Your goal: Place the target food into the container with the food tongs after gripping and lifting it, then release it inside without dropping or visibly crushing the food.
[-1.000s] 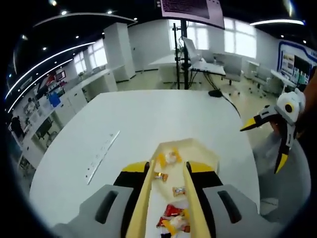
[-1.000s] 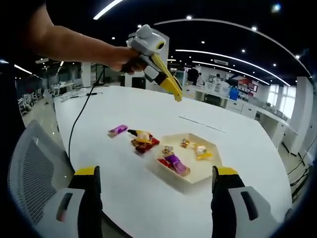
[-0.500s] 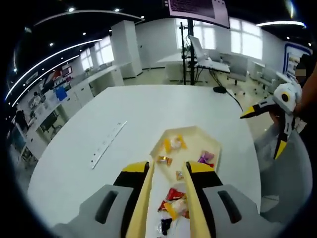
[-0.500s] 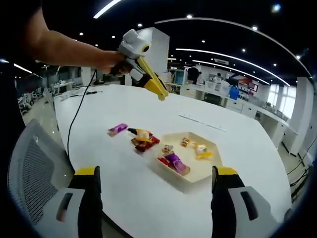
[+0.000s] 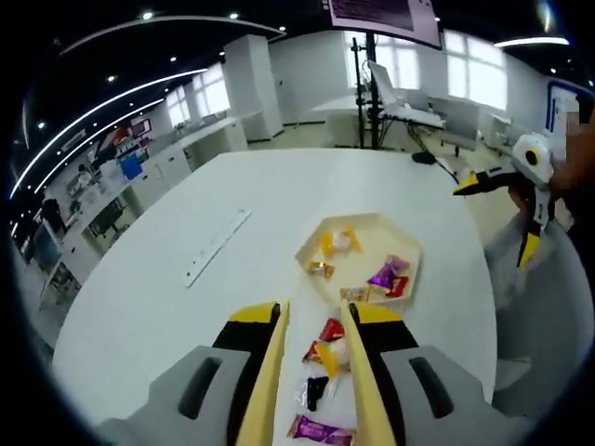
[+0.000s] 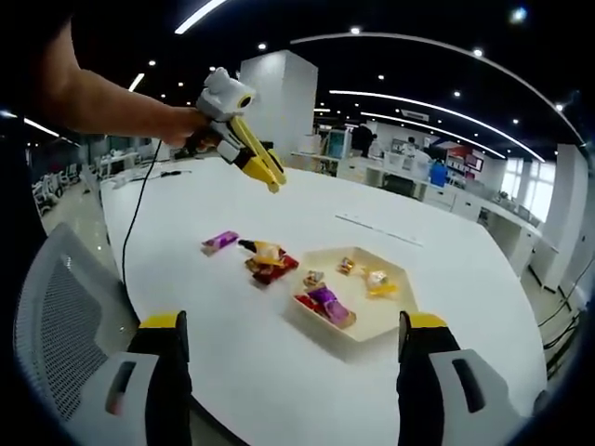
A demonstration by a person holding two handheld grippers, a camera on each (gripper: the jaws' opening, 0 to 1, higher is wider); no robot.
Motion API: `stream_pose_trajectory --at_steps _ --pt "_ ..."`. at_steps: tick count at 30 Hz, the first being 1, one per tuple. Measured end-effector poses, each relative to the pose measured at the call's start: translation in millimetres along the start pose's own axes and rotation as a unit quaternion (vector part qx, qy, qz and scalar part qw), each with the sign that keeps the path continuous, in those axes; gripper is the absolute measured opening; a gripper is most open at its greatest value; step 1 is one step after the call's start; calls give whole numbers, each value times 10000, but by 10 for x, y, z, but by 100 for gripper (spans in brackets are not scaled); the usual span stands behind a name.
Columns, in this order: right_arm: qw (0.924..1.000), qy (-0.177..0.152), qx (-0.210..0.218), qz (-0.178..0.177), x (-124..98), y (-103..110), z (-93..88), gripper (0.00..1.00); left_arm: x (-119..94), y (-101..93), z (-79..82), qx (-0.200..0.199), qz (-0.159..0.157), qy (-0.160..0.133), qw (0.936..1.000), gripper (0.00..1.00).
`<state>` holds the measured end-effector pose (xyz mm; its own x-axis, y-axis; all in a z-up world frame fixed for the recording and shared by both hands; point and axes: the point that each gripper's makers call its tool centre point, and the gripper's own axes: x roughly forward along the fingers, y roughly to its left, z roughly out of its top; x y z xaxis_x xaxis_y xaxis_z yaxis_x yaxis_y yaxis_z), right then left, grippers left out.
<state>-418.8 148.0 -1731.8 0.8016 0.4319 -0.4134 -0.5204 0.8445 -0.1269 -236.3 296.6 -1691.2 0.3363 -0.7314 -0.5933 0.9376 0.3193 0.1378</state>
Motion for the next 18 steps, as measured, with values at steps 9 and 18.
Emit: stream_pose_trajectory --at_steps 9,18 --pt "9999 -96 -74 -24 9 -14 26 98 -188 14 -301 -37 209 108 9997 27" --pt "9999 -147 -57 25 7 -12 40 99 -371 -51 -627 -254 371 199 9988 27"
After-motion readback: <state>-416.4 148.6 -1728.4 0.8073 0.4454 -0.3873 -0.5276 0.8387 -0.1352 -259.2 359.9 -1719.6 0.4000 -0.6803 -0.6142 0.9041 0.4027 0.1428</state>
